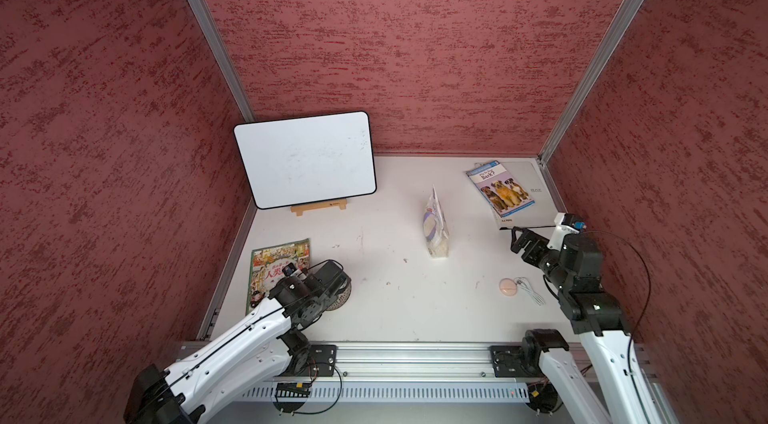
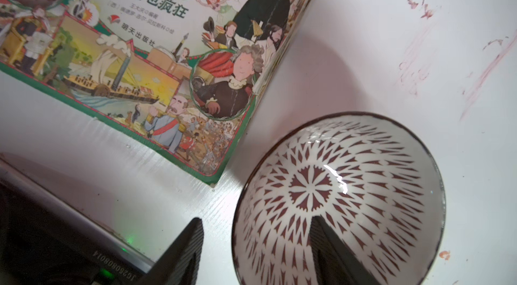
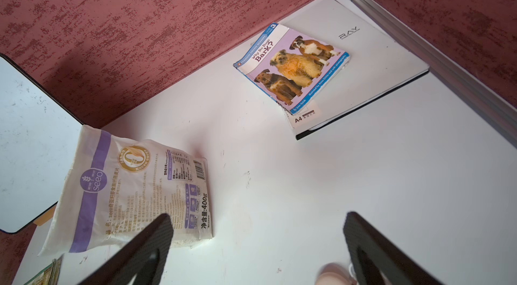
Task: Pour the oats into the breakfast bowl
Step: Pick up the bowl from the center of the board.
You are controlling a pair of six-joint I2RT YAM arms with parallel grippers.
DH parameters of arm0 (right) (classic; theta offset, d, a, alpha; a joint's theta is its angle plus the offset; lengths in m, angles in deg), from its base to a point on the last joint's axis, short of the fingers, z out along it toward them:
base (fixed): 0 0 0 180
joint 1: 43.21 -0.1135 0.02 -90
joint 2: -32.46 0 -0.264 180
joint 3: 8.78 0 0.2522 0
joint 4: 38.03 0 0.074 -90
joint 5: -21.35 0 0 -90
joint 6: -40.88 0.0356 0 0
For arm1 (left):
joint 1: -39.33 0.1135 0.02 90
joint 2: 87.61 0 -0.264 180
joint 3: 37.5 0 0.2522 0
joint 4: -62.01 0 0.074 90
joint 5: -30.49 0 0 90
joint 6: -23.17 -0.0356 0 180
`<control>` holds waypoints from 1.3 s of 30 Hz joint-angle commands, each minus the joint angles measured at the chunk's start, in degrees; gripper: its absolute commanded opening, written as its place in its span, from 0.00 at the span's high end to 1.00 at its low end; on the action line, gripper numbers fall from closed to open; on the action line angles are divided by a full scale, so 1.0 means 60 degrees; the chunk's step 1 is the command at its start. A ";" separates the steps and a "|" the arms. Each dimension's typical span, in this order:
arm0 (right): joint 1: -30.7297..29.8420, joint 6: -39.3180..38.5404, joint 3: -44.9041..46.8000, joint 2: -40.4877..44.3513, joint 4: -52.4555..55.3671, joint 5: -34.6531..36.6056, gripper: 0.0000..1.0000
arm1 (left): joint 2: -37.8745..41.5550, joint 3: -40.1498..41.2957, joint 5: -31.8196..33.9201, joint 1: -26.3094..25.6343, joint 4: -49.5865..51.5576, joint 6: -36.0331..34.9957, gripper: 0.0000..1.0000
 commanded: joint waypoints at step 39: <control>0.0060 0.0031 0.0093 -0.0030 0.0149 0.0278 0.01 | -0.0486 0.0283 -0.0485 0.0380 -0.1875 -0.1465 0.92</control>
